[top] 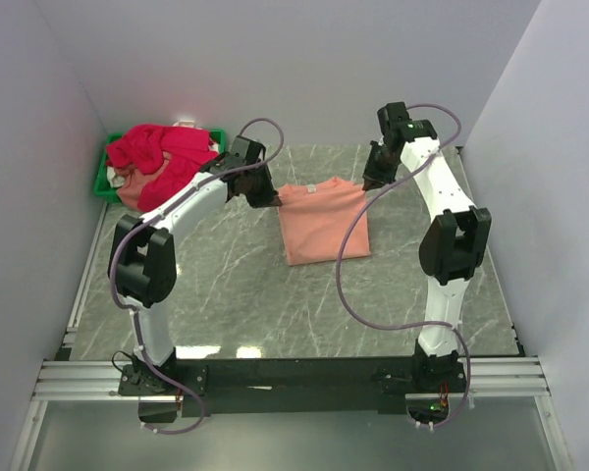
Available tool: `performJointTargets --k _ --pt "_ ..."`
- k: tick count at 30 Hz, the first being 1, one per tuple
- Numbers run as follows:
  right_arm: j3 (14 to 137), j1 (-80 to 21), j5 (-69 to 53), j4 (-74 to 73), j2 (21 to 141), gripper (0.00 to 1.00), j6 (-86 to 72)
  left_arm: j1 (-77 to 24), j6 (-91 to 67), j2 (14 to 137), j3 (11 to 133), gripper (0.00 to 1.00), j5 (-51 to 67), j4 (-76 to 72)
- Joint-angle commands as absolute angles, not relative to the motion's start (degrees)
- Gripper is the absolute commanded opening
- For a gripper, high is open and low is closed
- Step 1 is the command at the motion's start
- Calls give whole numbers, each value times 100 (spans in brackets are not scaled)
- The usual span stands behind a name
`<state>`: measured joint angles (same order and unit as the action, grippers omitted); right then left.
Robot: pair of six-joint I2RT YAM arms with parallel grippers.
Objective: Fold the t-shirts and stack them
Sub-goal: Fold the tshirt
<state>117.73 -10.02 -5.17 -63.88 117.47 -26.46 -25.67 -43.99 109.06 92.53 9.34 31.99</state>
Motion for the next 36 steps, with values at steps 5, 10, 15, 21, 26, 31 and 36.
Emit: performJointTargets --k 5,10,15,21,26,31,36 --pt "12269 -826 -360 -6056 12049 0 -2496 -2285 -4271 11188 9624 0 1045 3147" --pt "12489 -800 -501 -5985 12331 0 -2531 -2154 -4315 11364 9685 0 1142 3076" --pt "12813 -765 -580 -6020 12647 0 -2540 -2048 -4350 11593 9791 0 1335 2962" --pt "13069 -703 -721 -5985 12902 0 -2575 -1951 -4351 11953 10098 0 1459 2997" --pt "13140 -633 -826 -5889 13078 0 -2593 -1872 -4403 12199 10239 0 1573 2962" --pt "13236 -598 -1002 -5792 13315 0 -2637 -1793 -4421 12392 10485 0 1565 3006" --pt "13359 -598 -1081 -5669 13517 0 -2654 -1714 -4509 12550 10582 0 1661 2918"
